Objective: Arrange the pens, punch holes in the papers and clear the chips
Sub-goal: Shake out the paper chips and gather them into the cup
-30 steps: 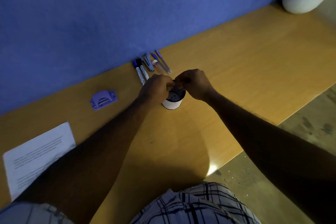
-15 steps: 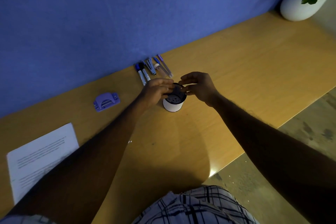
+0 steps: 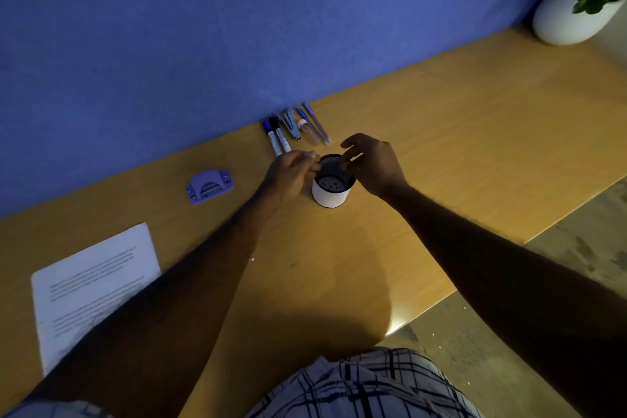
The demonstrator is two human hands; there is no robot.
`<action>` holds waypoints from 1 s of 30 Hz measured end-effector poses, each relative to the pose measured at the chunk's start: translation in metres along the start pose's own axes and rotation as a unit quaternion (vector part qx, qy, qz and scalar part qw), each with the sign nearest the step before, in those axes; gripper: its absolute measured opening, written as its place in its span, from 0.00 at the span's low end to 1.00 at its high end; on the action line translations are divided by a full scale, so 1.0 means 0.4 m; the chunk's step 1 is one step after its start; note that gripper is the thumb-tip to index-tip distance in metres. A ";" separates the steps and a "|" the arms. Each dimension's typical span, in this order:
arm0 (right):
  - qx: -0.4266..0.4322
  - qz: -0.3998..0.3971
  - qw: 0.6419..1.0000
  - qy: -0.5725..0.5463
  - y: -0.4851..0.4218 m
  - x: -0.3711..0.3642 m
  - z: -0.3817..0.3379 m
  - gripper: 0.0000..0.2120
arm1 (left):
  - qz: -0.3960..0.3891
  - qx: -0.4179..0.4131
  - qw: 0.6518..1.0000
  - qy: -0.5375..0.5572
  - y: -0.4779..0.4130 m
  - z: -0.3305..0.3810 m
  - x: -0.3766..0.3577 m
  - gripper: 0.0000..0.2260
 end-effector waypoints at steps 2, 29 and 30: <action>0.007 0.001 1.000 -0.012 0.000 0.002 -0.004 0.17 | 0.008 -0.003 1.000 -0.013 0.003 -0.001 0.008 0.15; 0.174 -0.213 0.961 0.036 0.299 -0.277 -0.172 0.18 | 0.106 0.085 0.987 0.089 0.276 -0.318 0.316 0.16; 0.173 -0.224 0.958 0.043 0.311 -0.295 -0.172 0.18 | 0.114 0.081 0.988 0.068 0.290 -0.338 0.327 0.16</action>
Point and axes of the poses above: each hand's wrist, its own y-axis away from the middle knuckle, its own x-axis out of the back of the hand, z = x × y, the point moved 6 cm from there along -y, towards the middle knuckle, and after that the axes turned 13 degrees about z, right-handed, at the moved point
